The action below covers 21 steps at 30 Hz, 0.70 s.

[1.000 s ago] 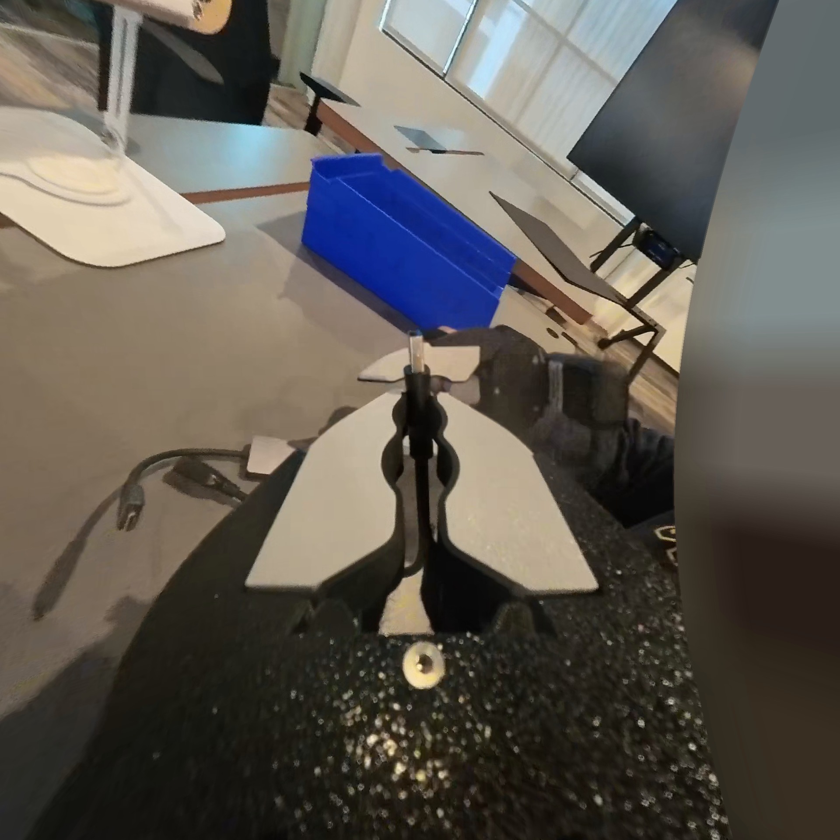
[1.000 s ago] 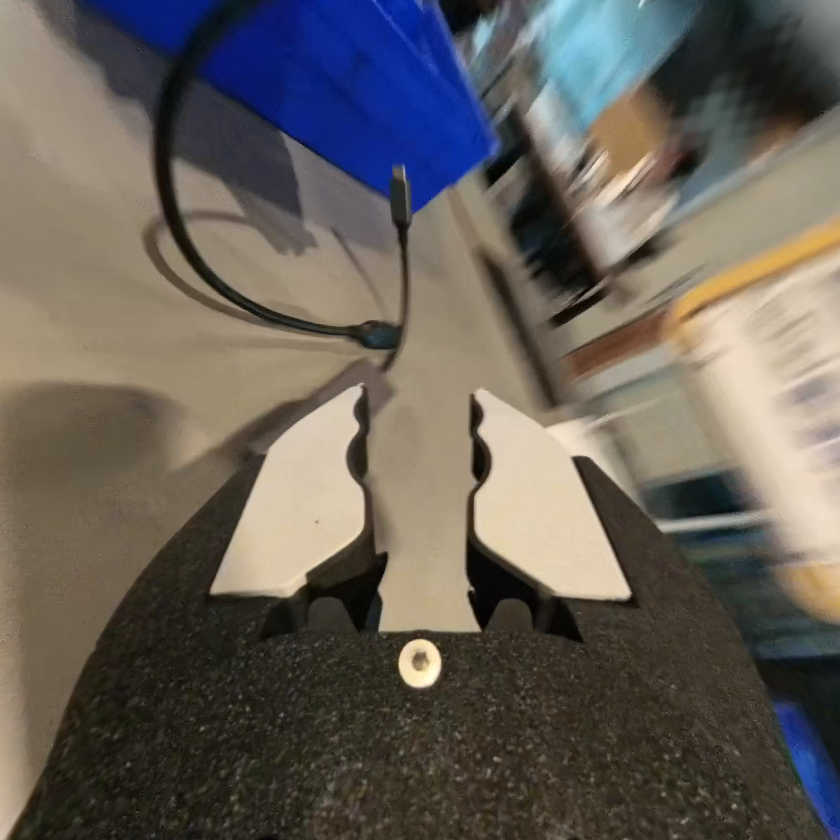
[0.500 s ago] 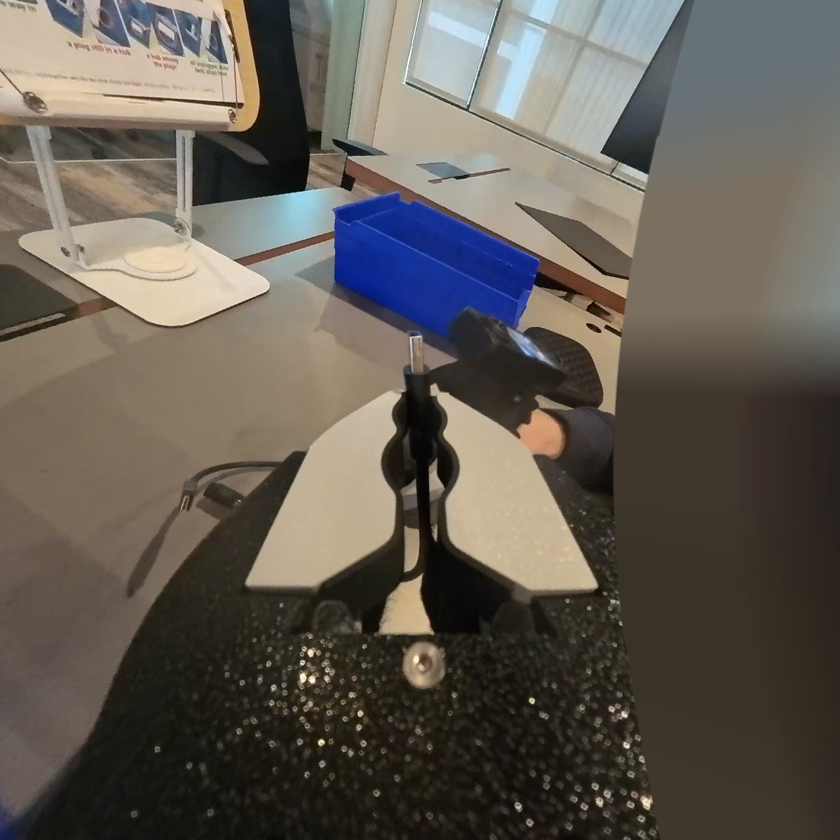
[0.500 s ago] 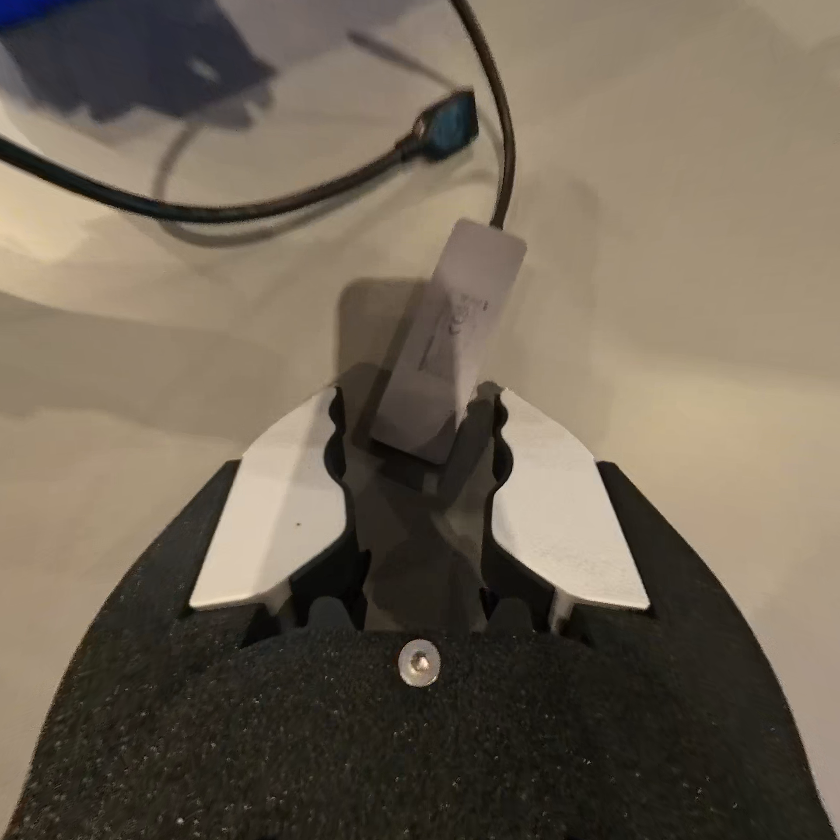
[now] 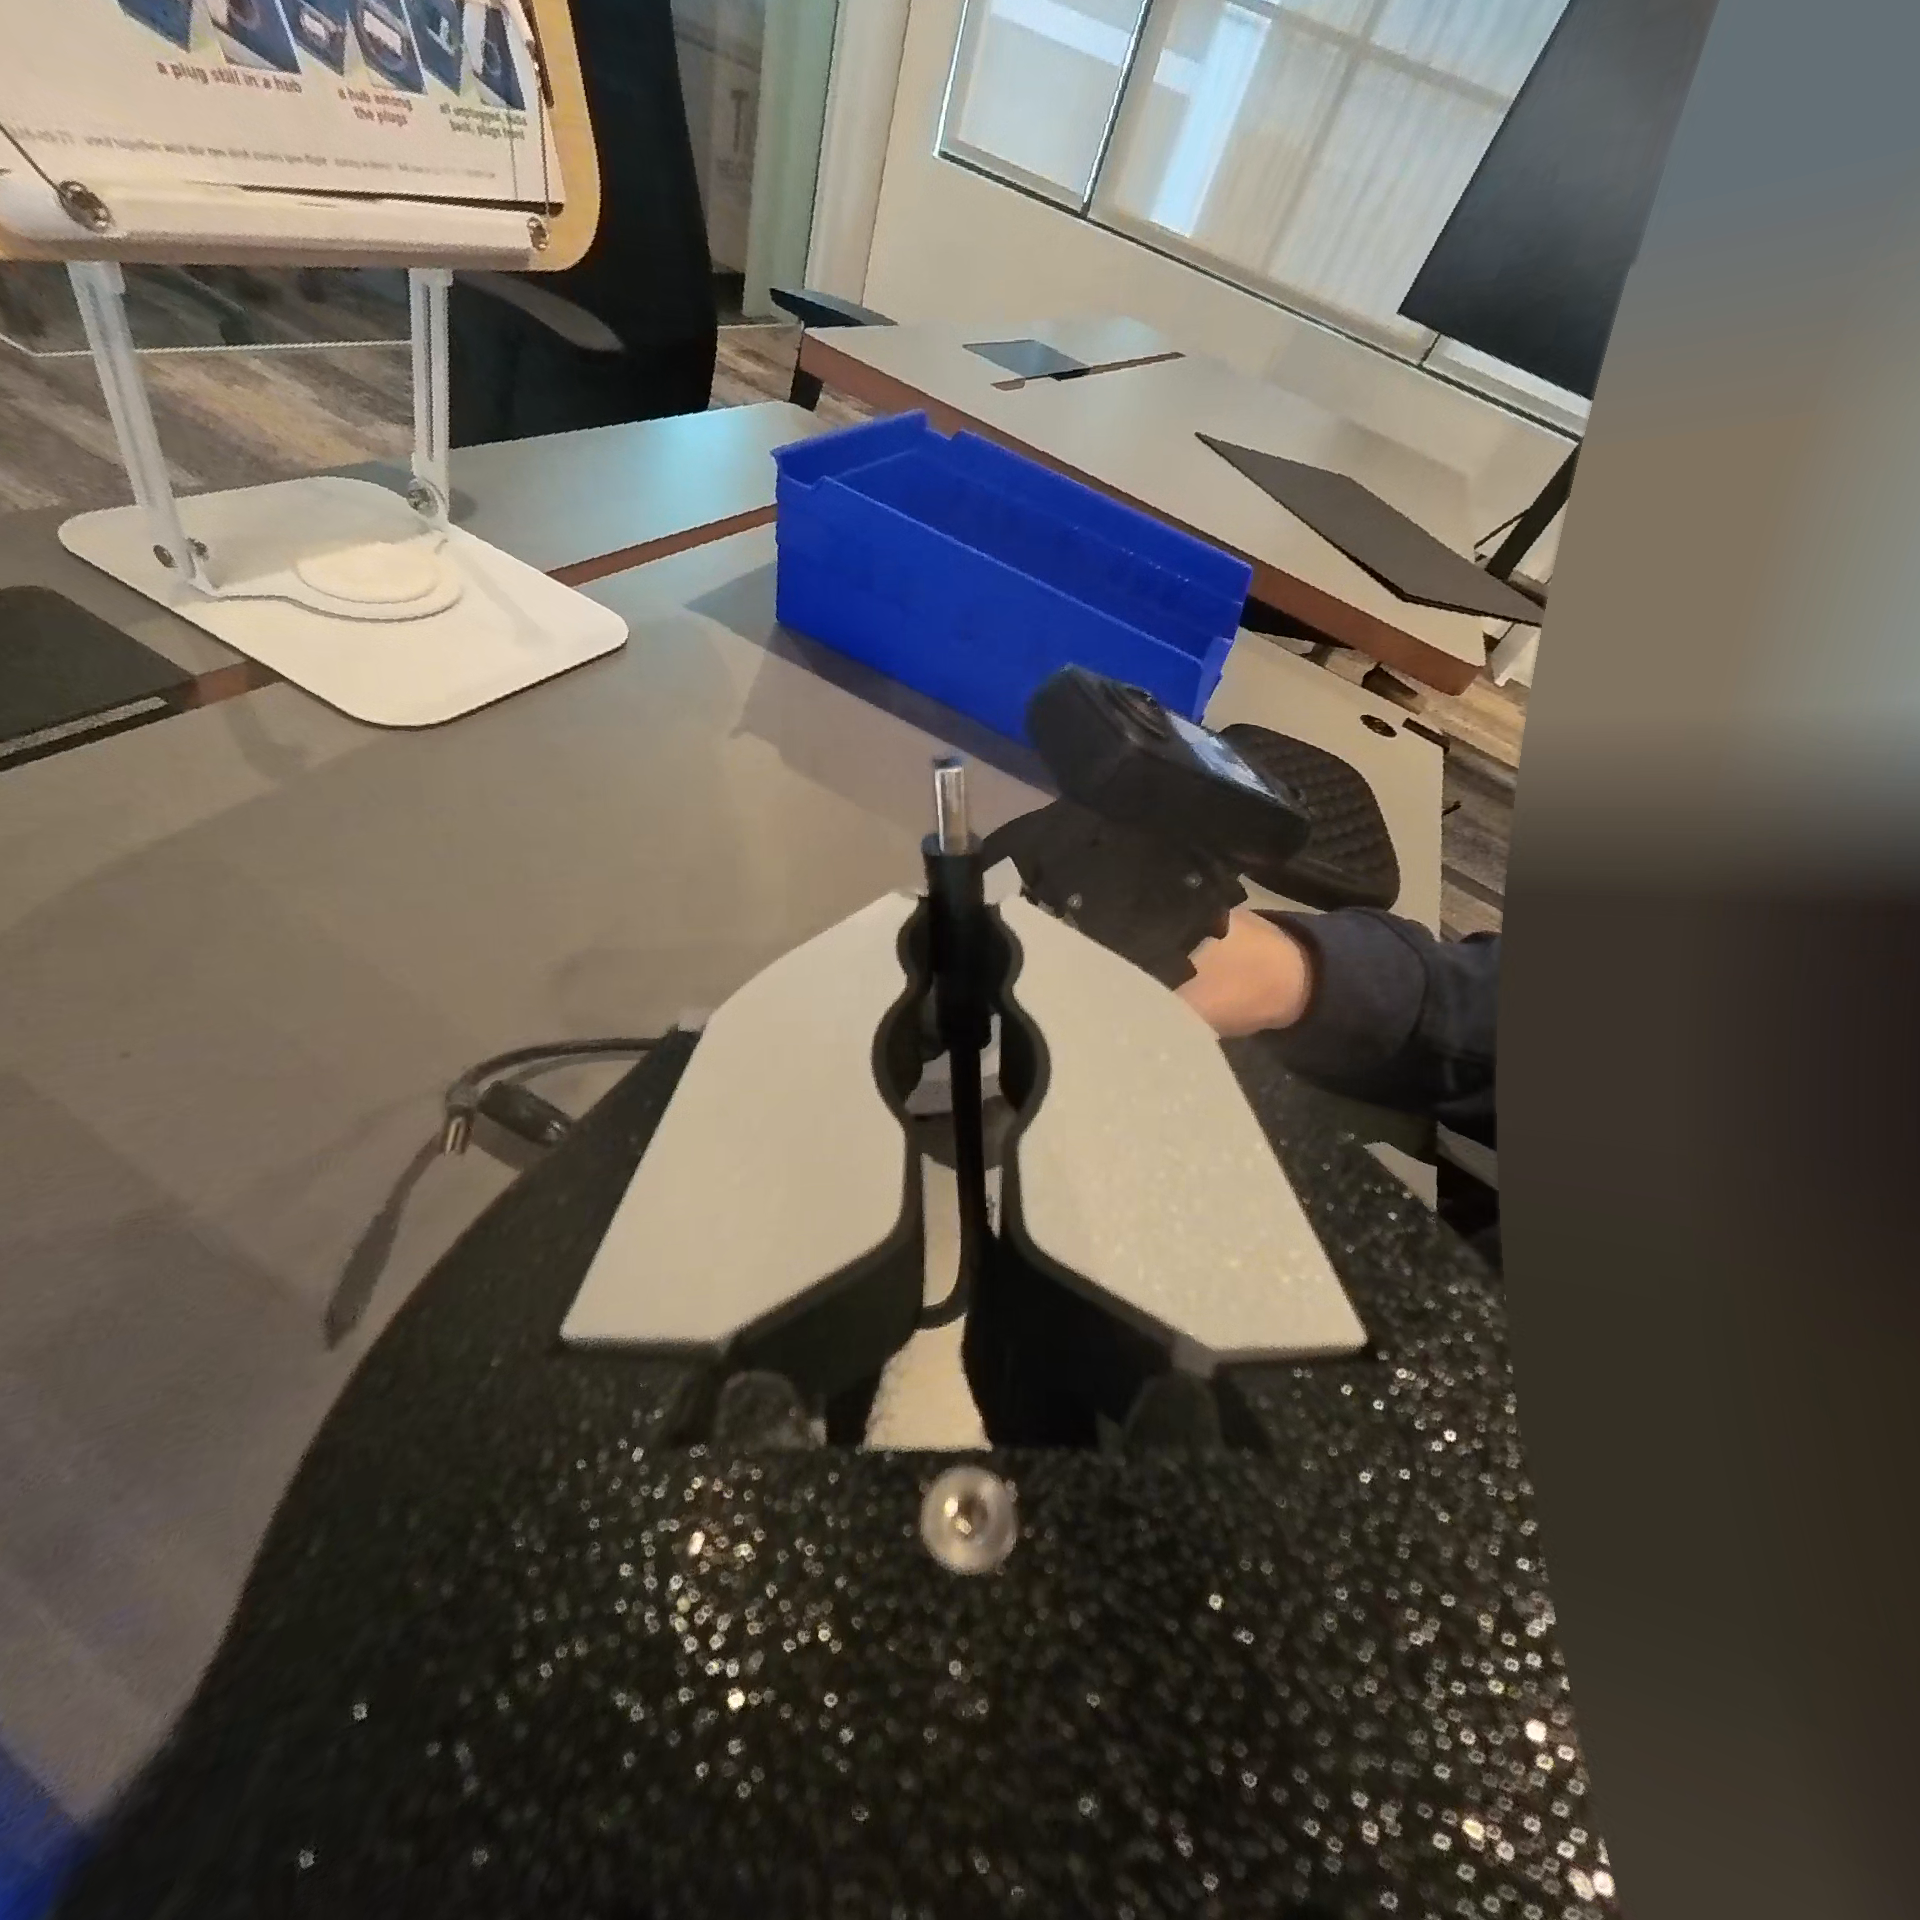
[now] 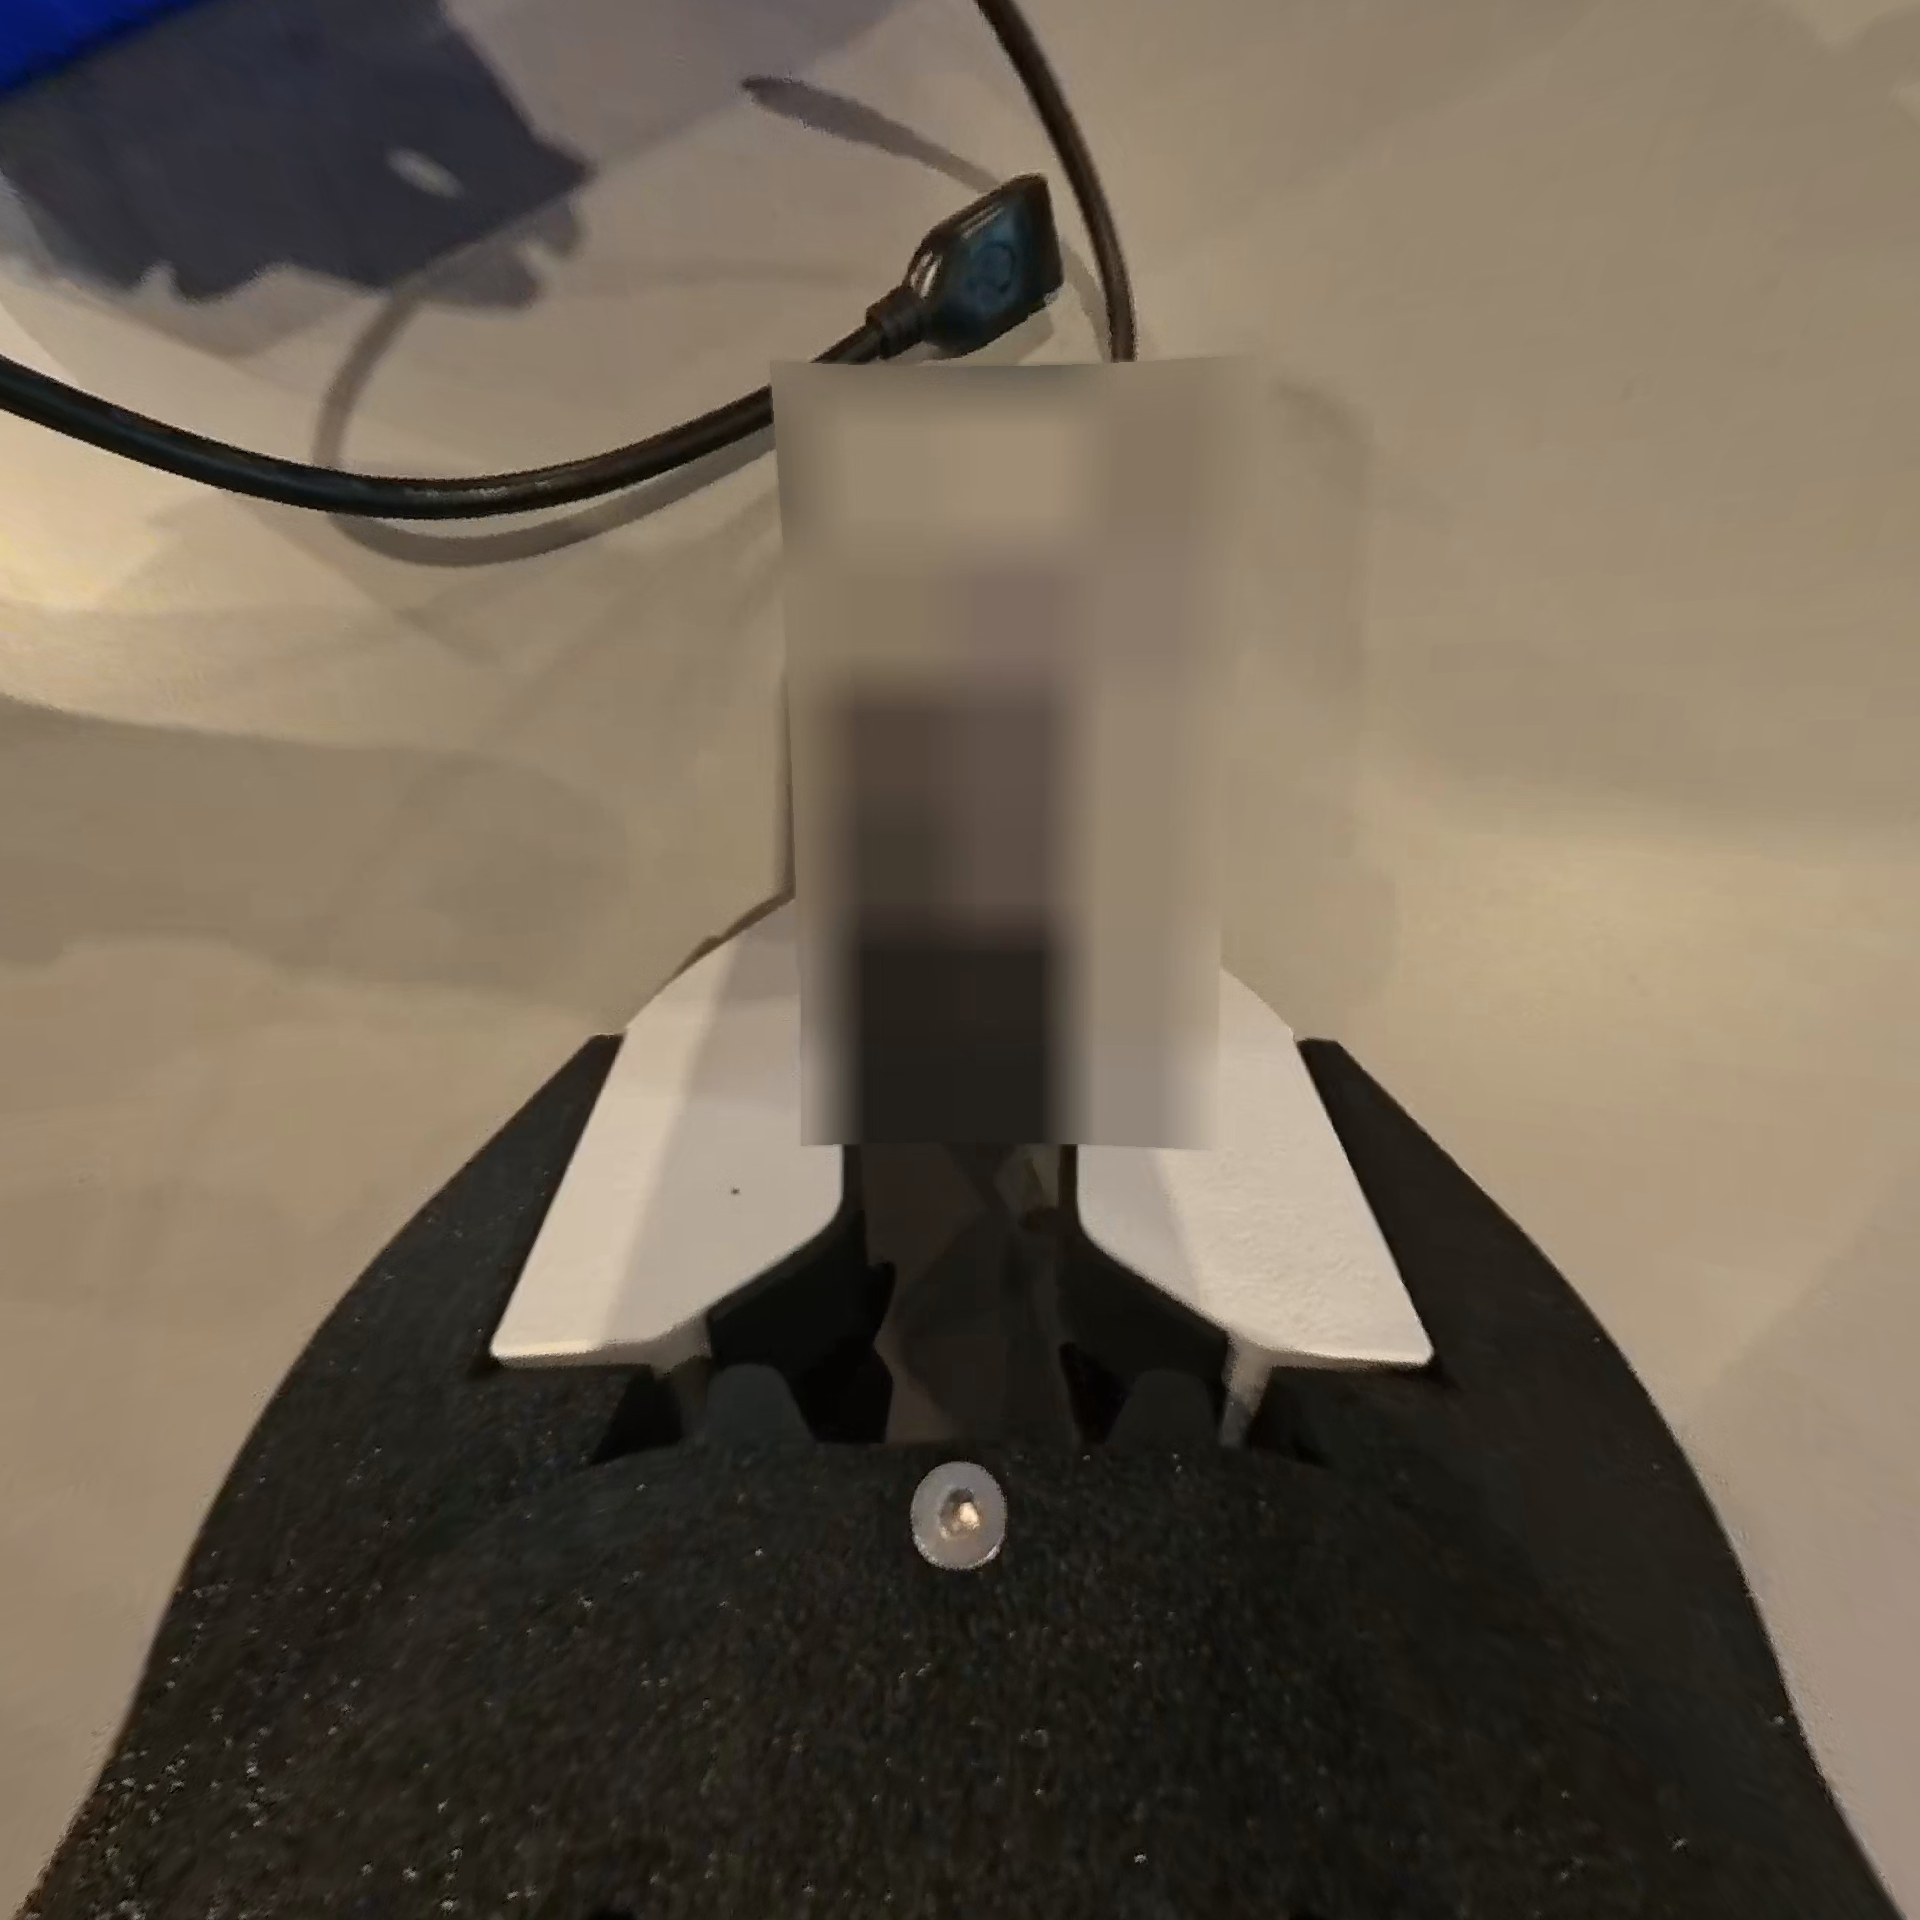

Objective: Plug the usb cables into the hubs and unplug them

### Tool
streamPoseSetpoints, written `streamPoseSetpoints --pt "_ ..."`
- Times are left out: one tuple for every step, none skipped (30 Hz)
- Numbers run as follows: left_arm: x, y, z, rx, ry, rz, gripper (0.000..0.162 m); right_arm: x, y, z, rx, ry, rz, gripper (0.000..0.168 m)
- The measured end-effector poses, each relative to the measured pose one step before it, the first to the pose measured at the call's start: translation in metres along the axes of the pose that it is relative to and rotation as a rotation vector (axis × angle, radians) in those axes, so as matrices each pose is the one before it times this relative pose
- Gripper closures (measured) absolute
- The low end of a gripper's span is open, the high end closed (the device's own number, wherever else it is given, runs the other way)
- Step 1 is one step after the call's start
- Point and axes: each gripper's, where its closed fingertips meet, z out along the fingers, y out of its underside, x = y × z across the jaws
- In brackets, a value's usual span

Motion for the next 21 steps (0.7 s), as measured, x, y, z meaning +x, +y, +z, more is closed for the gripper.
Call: streamPoseSetpoints --pt "-0.00019 0.00026 0.00067 -0.0020 0.0014 -0.0004 0.153 -0.00010 -0.00005 -0.00002 -0.0014 -0.0019 0.0006 0.131" --pt "-0.00019 0.00029 0.00076 -0.0032 0.0012 0.0002 0.153 0.00109 -0.00022 -0.00011 0.0007 0.0060 -0.0063 0.131" --pt "0.00027 -0.00003 0.00090 -0.0038 0.0041 0.0028 0.153 0.00211 -0.00048 -0.00058 0.0039 0.0123 -0.0101 0.132" --pt "0.00082 -0.00044 0.00119 -0.0042 0.0077 0.0088 0.151 0.00268 -0.00210 -0.00157 0.0136 0.0131 -0.0070 0.132" --pt "0.00098 -0.00078 0.00199 -0.0100 0.0083 0.0163 0.152 0.00314 -0.00410 -0.00298 0.0271 0.0127 -0.0048 0.133" --pt "-0.00009 -0.00095 0.00261 -0.0186 0.0026 0.0233 0.152 0.00427 -0.00552 -0.00453 0.0358 0.0163 -0.0020 0.133" --pt "-0.00052 -0.00136 0.00315 -0.0236 0.0015 0.0239 0.153 0.00559 -0.00669 -0.00554 0.0426 0.0213 -0.0022 0.133" --pt "-0.00030 -0.00230 0.00354 -0.0245 0.0066 0.0142 0.153 0.00640 -0.00704 -0.00624 0.0457 0.0236 -0.0012 0.133" --pt "0.00019 -0.00357 0.00399 -0.0197 0.0118 0.0017 0.153 0.00657 -0.00707 -0.00656 0.0480 0.0211 0.0031 0.134" --pt "0.00102 -0.00415 0.00439 -0.0171 0.0199 -0.0041 0.153 0.00708 -0.00694 -0.00653 0.0496 0.0194 0.0109 0.134" --pt "0.00164 -0.00421 0.00487 -0.0168 0.0230 -0.0035 0.153 0.00759 -0.00689 -0.00681 0.0541 0.0188 0.0075 0.137" --pt "0.00181 -0.00327 0.00553 -0.0200 0.0240 -0.0035 0.153 0.00863 -0.01072 -0.00986 0.0913 0.0241 -0.0192 0.168" --pt "0.00326 -0.00214 0.00627 -0.0236 0.0327 -0.0016 0.153 0.01178 -0.01019 -0.00951 0.0823 0.0454 0.0173 0.168" --pt "0.00483 -0.00180 0.00684 -0.0194 0.0435 0.0040 0.153 0.00701 -0.00675 -0.00699 0.0392 0.0022 0.0148 0.168" --pt "0.00467 -0.00175 0.00709 -0.0127 0.0434 0.0058 0.153 0.00790 -0.00557 -0.00593 0.0380 0.0146 0.0178 0.168" --pt "0.00182 -0.00130 0.00674 -0.0104 0.0250 0.0008 0.153 0.00444 -0.00308 -0.00416 0.0264 -0.0033 0.0070 0.168" --pt "-0.00027 -0.00084 0.00578 -0.0094 0.0107 0.0027 0.153 0.00367 0.00189 -0.00189 -0.0096 -0.0044 0.0035 0.168" --pt "-0.00118 -0.00090 0.00464 -0.0060 0.0051 0.0030 0.153 0.00191 0.00378 -0.00034 -0.0188 -0.0120 0.0001 0.168" --pt "-0.00192 -0.00090 0.00367 -0.0031 0.0001 -0.0002 0.153 -0.00050 0.00319 0.00029 -0.0128 -0.0217 -0.0004 0.168" --pt "-0.00227 -0.00055 0.00261 -0.0032 -0.0018 0.0011 0.153 -0.00184 0.00312 0.00092 -0.0157 -0.0249 0.0032 0.168" --pt "-0.00295 -0.00054 0.00201 -0.0052 -0.0052 0.0008 0.153 -0.00254 0.00386 0.00177 -0.0244 -0.0236 0.0044 0.168"
